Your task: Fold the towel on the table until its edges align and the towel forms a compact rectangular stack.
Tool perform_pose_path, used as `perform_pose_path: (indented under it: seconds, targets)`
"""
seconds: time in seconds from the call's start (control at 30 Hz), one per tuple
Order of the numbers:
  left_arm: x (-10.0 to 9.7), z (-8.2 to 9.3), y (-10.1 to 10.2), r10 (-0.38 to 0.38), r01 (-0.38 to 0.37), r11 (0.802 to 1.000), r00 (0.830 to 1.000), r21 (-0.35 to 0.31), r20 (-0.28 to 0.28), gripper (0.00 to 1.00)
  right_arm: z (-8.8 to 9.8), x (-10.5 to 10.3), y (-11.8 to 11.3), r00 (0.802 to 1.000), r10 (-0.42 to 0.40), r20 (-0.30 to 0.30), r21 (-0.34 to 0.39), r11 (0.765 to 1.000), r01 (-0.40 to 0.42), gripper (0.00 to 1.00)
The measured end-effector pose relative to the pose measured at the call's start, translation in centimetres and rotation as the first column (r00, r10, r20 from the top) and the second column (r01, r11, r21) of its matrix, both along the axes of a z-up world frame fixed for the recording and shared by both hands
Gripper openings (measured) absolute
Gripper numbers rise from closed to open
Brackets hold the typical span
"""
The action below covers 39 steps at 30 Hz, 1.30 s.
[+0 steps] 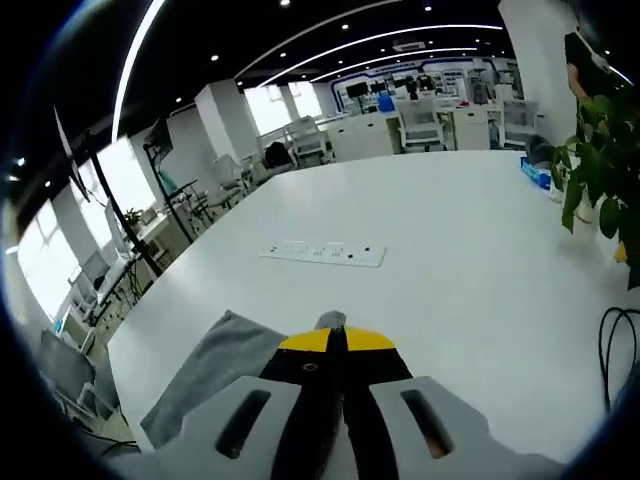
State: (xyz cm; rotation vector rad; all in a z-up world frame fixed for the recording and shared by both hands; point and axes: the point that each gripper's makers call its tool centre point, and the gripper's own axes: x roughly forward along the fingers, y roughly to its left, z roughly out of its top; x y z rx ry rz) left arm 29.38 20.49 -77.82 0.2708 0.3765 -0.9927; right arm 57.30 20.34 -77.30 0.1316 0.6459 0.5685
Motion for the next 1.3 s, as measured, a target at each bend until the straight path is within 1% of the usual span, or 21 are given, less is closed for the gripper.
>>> perform_pose_path:
  seconds: [0.17, 0.23, 0.3, 0.4, 0.5, 0.63, 0.9, 0.97, 1.07, 1.17, 1.3]
  targets:
    - [-0.3, 0.4, 2.1, 0.049, -0.049, 0.999, 0.999, -0.023, -0.007, 0.06, 0.6, -0.1, 1.4, 1.0, 0.003, 0.003, 0.002, 1.0, -0.003, 0.0]
    - [-0.2, 0.2, 3.0, 0.079, -0.079, 0.996, 0.997, -0.033, -0.022, 0.06, 0.7, 0.0, 2.4, 1.0, 0.014, 0.004, -0.004, 1.0, -0.014, 0.0]
    - [-0.2, -0.2, 3.7, 0.1, -0.101, 0.995, 0.994, -0.024, -0.035, 0.06, 0.7, 0.0, 3.1, 1.0, 0.023, 0.002, -0.011, 1.0, -0.023, 0.0]
    - [-0.3, -0.2, 4.9, 0.126, -0.128, 0.991, 0.991, -0.032, -0.043, 0.06, 0.7, 0.0, 4.1, 0.999, 0.032, 0.004, -0.018, 0.999, -0.031, 0.0]
    - [-0.5, -0.3, 6.2, 0.155, -0.157, 0.987, 0.986, -0.036, -0.054, 0.06, 0.8, 0.1, 4.9, 0.999, 0.051, 0.019, -0.059, 0.997, -0.05, 0.0]
    - [-0.6, -0.9, 7.8, 0.189, -0.194, 0.98, 0.977, -0.044, -0.093, 0.06, 1.0, 0.0, 6.3, 0.998, 0.063, 0.021, -0.055, 0.997, -0.062, 0.0]
    - [-0.8, -0.9, 10.2, 0.228, -0.236, 0.97, 0.966, -0.055, -0.119, 0.06, 1.5, 0.0, 9.2, 0.995, 0.089, 0.043, -0.063, 0.994, -0.086, 0.0]
    - [-0.8, -1.0, 10.9, 0.232, -0.24, 0.969, 0.964, -0.053, -0.128, 0.05, 1.4, 0.1, 9.8, 0.995, 0.089, 0.041, -0.054, 0.995, -0.086, 0.0]
    - [-1.0, -1.4, 12.1, 0.238, -0.247, 0.968, 0.96, -0.048, -0.149, 0.05, 1.4, 0.0, 10.8, 0.995, 0.093, 0.04, -0.05, 0.995, -0.091, 0.0]
    - [-1.0, -1.8, 13.0, 0.245, -0.256, 0.965, 0.956, -0.055, -0.163, 0.05, 1.6, -0.1, 11.4, 0.993, 0.105, 0.057, -0.079, 0.992, -0.1, 0.0]
    - [-1.1, -2.4, 14.9, 0.267, -0.282, 0.958, 0.944, -0.051, -0.192, 0.05, 1.5, 0.8, 12.3, 0.992, 0.105, 0.062, -0.069, 0.993, -0.101, 0.0]
